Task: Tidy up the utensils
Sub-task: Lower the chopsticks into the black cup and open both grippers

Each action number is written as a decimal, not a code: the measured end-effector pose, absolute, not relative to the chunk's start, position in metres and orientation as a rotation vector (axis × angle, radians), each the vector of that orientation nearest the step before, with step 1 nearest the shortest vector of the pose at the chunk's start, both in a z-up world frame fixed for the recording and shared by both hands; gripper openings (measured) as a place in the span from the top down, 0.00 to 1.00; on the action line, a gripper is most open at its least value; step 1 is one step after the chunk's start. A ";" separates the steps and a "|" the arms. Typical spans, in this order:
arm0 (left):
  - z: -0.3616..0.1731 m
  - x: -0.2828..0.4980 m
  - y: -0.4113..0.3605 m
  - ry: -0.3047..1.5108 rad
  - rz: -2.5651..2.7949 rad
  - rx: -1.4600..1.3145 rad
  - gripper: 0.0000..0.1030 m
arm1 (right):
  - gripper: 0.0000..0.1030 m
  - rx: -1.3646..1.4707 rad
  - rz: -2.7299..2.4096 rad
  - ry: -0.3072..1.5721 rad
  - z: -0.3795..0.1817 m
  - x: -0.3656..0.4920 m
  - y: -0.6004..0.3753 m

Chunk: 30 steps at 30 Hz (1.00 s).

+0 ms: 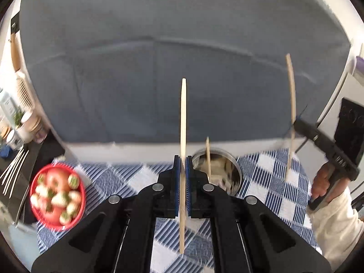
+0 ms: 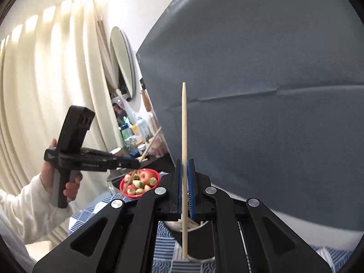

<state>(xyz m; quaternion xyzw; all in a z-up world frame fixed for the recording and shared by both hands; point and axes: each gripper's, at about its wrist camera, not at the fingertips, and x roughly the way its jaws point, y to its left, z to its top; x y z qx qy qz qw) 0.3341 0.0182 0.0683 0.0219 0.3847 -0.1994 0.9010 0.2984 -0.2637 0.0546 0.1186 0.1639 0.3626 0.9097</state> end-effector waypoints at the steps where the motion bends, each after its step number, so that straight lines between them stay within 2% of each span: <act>1: 0.070 0.338 0.017 0.768 -0.422 0.034 0.95 | 0.95 0.253 0.758 0.327 0.053 0.305 -0.264; 17: 0.059 0.396 0.005 0.633 -0.541 -0.131 0.95 | 0.95 0.320 0.881 0.278 0.031 0.352 -0.254; 30: 0.025 0.409 -0.002 0.671 -0.541 -0.140 0.95 | 0.95 0.361 0.918 0.316 -0.006 0.372 -0.237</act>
